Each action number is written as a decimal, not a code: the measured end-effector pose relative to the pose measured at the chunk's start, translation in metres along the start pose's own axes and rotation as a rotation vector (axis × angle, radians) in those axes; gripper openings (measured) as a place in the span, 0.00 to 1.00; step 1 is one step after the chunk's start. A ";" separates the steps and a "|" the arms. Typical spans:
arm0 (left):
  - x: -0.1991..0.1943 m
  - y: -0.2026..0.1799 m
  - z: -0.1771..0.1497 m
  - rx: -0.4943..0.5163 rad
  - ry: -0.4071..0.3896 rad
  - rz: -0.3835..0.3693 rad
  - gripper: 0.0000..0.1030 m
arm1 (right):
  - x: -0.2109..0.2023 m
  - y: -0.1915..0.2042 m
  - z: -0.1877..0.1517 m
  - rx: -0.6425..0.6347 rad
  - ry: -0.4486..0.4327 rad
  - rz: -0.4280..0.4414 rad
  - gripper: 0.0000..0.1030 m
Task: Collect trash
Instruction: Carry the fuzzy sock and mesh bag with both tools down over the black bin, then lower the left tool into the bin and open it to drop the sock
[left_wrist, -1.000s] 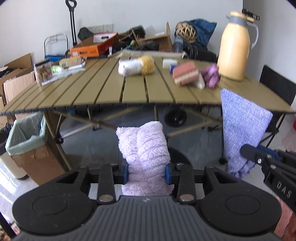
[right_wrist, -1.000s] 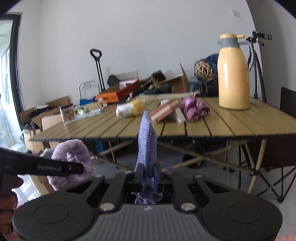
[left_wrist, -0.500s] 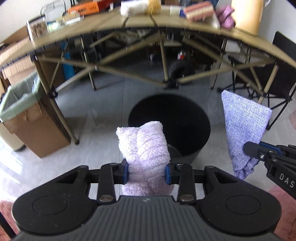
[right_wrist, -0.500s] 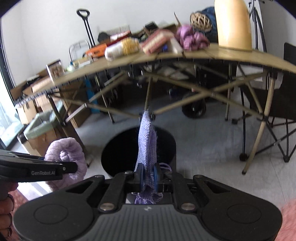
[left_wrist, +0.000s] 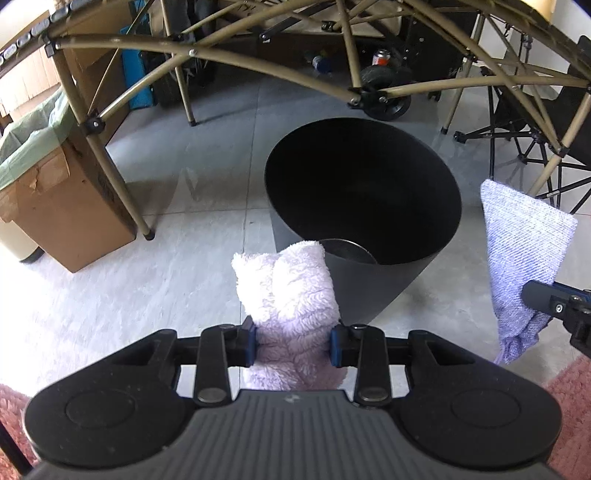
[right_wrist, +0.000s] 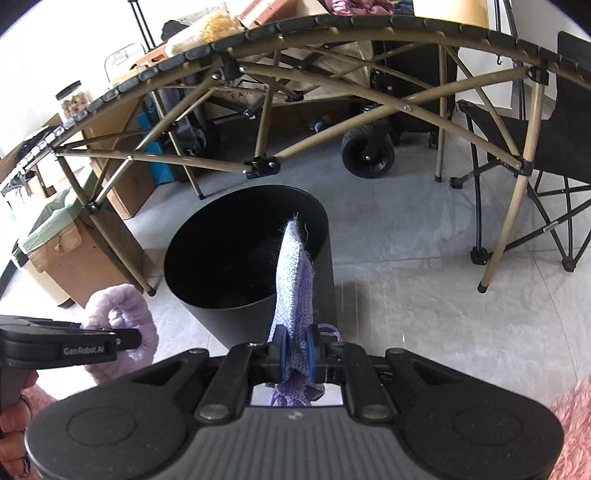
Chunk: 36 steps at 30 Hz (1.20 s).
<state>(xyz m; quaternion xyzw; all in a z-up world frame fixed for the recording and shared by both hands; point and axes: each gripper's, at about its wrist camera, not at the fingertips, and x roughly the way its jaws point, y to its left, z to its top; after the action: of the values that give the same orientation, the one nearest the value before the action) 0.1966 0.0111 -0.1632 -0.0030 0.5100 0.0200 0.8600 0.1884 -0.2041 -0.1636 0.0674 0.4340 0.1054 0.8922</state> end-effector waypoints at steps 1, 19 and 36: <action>0.001 0.001 0.000 -0.001 0.003 0.001 0.34 | 0.001 -0.001 0.000 0.004 0.001 -0.001 0.10; 0.009 -0.025 0.028 0.029 0.021 -0.017 0.34 | 0.015 -0.026 0.023 0.079 -0.044 -0.041 0.10; 0.041 -0.060 0.099 0.002 0.001 -0.063 0.34 | 0.047 -0.059 0.068 0.135 -0.102 -0.093 0.10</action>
<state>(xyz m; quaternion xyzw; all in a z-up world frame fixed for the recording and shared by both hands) 0.3051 -0.0447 -0.1527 -0.0183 0.5102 -0.0074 0.8598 0.2776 -0.2515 -0.1702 0.1122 0.3970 0.0307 0.9104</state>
